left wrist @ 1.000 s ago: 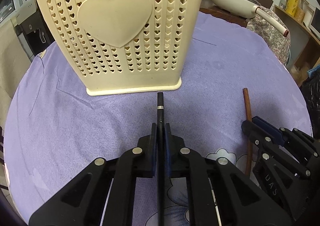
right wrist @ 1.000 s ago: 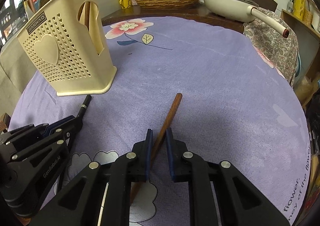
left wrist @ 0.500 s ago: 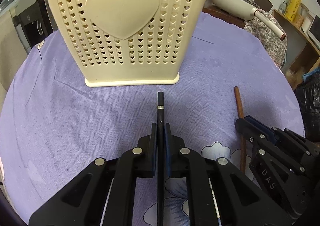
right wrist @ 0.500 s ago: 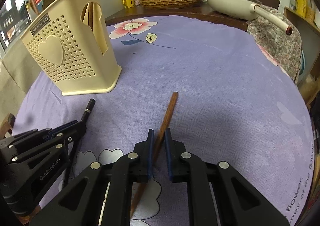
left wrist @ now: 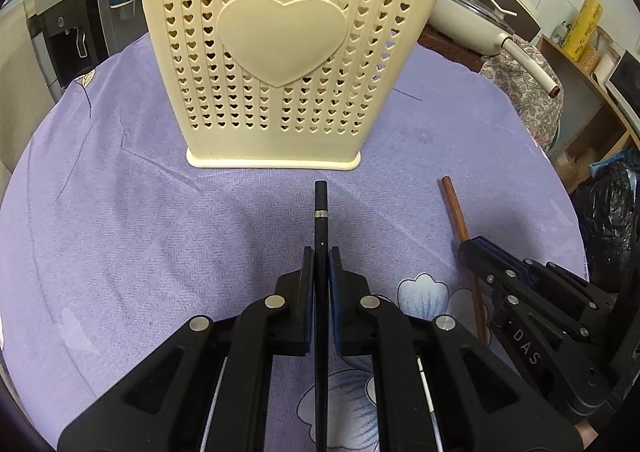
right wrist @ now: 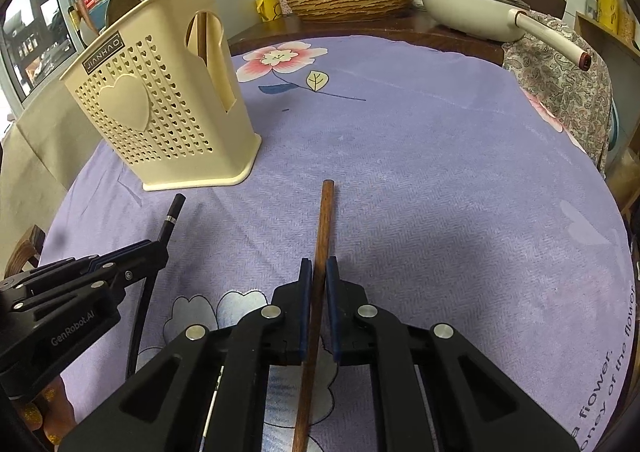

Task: Organize utensils
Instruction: 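Lift and carry the brown and black chopsticks in both tools over the holder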

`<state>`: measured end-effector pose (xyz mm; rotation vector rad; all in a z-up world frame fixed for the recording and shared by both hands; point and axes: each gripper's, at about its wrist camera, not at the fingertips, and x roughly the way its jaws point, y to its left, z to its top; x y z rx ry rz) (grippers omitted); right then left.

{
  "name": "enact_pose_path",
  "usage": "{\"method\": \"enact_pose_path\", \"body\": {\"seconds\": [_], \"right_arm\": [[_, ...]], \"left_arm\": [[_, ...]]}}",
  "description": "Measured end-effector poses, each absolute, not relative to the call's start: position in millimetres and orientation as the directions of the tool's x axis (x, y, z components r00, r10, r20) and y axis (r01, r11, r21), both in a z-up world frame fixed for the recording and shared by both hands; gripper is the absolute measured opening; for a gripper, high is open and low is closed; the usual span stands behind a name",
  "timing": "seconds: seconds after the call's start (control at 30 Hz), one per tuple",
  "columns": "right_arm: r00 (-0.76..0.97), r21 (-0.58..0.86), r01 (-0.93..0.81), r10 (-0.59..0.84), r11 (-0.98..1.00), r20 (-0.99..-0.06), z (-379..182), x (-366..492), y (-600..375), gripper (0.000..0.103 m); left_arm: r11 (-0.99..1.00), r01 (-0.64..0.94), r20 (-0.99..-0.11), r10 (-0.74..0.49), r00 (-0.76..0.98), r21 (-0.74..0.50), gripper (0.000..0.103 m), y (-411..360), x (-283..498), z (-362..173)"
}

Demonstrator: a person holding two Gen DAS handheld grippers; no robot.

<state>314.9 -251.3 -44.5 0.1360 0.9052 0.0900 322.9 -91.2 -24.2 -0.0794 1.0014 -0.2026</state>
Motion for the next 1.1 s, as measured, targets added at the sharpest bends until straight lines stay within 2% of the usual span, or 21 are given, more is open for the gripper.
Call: {"method": "enact_pose_path", "body": {"seconds": [0.33, 0.83, 1.1], "right_arm": [[0.674, 0.178, -0.084, 0.187, 0.98, -0.715, -14.4, 294.1, -247.2, 0.007], [0.763, 0.183, -0.264, 0.321, 0.947, -0.561, 68.3, 222.2, -241.7, 0.007], [0.79, 0.118, -0.315, 0.329, 0.942, -0.518, 94.8, 193.5, -235.6, 0.007]], "left_arm": [[0.969, 0.157, -0.787, -0.245, 0.567, -0.189, 0.007, -79.7, 305.6, 3.8], [0.931, 0.275, -0.638, -0.364, 0.678, -0.24, 0.007, -46.3, 229.5, 92.5], [0.922, 0.309, -0.577, -0.387, 0.719, -0.233, 0.007, -29.9, 195.6, 124.2]]}}
